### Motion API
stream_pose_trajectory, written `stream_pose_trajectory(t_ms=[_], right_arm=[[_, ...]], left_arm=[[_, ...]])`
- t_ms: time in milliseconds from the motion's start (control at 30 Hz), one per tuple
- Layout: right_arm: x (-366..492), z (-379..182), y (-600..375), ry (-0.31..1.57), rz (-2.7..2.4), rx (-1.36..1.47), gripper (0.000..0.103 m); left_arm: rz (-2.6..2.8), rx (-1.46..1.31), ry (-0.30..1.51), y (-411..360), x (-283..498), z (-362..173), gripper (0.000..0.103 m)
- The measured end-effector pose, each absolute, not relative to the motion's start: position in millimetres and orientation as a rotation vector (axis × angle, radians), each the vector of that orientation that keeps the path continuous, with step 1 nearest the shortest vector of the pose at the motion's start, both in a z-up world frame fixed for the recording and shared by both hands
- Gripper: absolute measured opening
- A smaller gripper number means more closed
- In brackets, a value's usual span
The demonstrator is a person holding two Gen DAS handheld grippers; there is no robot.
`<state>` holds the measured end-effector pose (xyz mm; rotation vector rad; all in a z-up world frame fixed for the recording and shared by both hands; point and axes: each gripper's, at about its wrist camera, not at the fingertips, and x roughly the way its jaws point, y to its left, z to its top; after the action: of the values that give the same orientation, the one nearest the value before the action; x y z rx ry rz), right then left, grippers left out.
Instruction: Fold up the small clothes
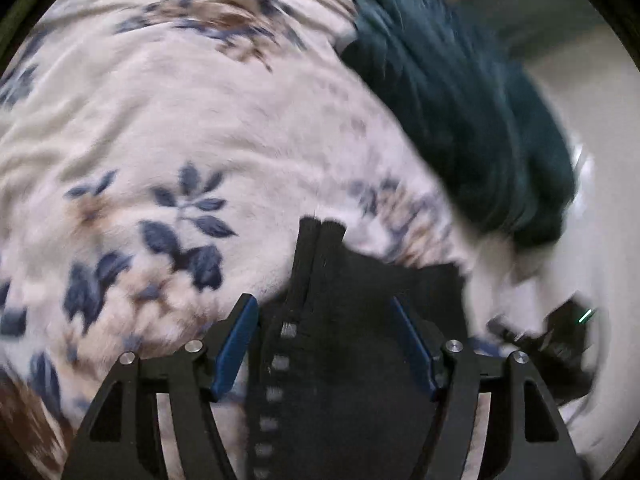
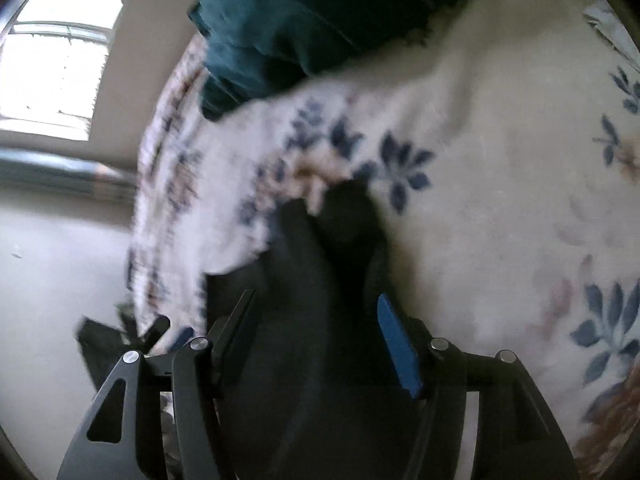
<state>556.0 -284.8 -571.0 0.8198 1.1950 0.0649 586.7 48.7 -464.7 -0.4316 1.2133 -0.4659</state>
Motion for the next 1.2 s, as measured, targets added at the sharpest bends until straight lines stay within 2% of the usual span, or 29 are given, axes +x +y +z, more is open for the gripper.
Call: stream_pose_trajectory(t_ms=[33, 67, 100, 133, 300, 500, 533, 567, 600, 633, 700, 733, 767, 900, 1000, 1067, 1167, 1200], right_arm=[[561.0, -578.0, -282.8, 1.214, 0.058, 0.797, 0.063], [564.3, -583.4, -281.8, 1.224, 0.051, 0.779, 0.051], [566.2, -587.5, -280.9, 1.222, 0.054, 0.766, 0.023], [570.6, -590.7, -276.5, 1.232, 0.05, 0.741, 0.014], [567.8, -581.4, -275.5, 1.179, 0.002, 0.689, 0.009], [563.8, -573.0, -279.5, 1.204, -0.065, 0.631, 0.009], [565.8, -571.2, -279.2, 1.213, -0.043, 0.645, 0.011], [571.6, -568.2, -277.4, 1.226, -0.024, 0.65, 0.02], [577.1, -564.5, -275.4, 1.221, -0.011, 0.639, 0.035], [581.7, -560.5, -273.2, 1.198, 0.007, 0.627, 0.041], [595.2, -562.6, -264.7, 1.209, 0.012, 0.579, 0.043], [602.5, -566.8, -259.9, 1.224, 0.018, 0.549, 0.04], [606.5, -569.0, -256.6, 1.221, 0.017, 0.524, 0.006], [608.9, -557.8, -248.6, 1.16, -0.054, 0.438, 0.006], [605.0, -550.3, -253.8, 1.114, -0.123, 0.426, 0.005], [610.4, -564.0, -256.7, 1.158, -0.157, 0.425, 0.005], [619.1, -584.5, -265.0, 1.238, -0.144, 0.496, 0.007], [620.4, -586.3, -269.9, 1.257, -0.128, 0.547, 0.009]], left_arm=[[-0.465, -0.37, 1.205, 38.7, 589.0, -466.4, 0.058], [-0.479, -0.333, 1.179, 31.8, 590.5, -466.4, 0.013], [-0.48, -0.3, 1.172, 26.9, 592.4, -466.4, 0.006], [-0.481, -0.283, 1.159, 24.5, 593.1, -464.2, 0.006], [-0.477, -0.292, 1.129, 35.2, 596.3, -459.8, 0.005], [-0.462, -0.237, 1.193, 28.5, 612.1, -482.9, 0.006], [-0.468, -0.226, 1.184, 28.1, 610.8, -480.3, 0.005], [-0.475, -0.215, 1.172, 27.5, 609.1, -476.8, 0.006], [-0.478, -0.211, 1.166, 28.1, 607.7, -474.5, 0.006], [-0.48, -0.212, 1.158, 28.8, 606.4, -472.5, 0.006], [-0.483, -0.221, 1.154, 29.9, 605.8, -471.6, 0.005], [-0.481, -0.223, 1.154, 30.6, 605.8, -471.6, 0.005], [-0.481, -0.226, 1.154, 31.1, 605.9, -471.2, 0.005], [-0.485, -0.235, 1.135, 33.2, 610.0, -464.9, 0.006], [-0.479, -0.244, 1.205, 29.9, 624.3, -488.4, 0.006], [-0.485, -0.276, 1.261, 28.7, 630.9, -503.3, 0.006], [-0.509, -0.44, 1.294, 49.4, 632.5, -496.5, 0.015], [-0.5, -0.487, 1.291, 61.1, 627.7, -489.3, 0.025]])
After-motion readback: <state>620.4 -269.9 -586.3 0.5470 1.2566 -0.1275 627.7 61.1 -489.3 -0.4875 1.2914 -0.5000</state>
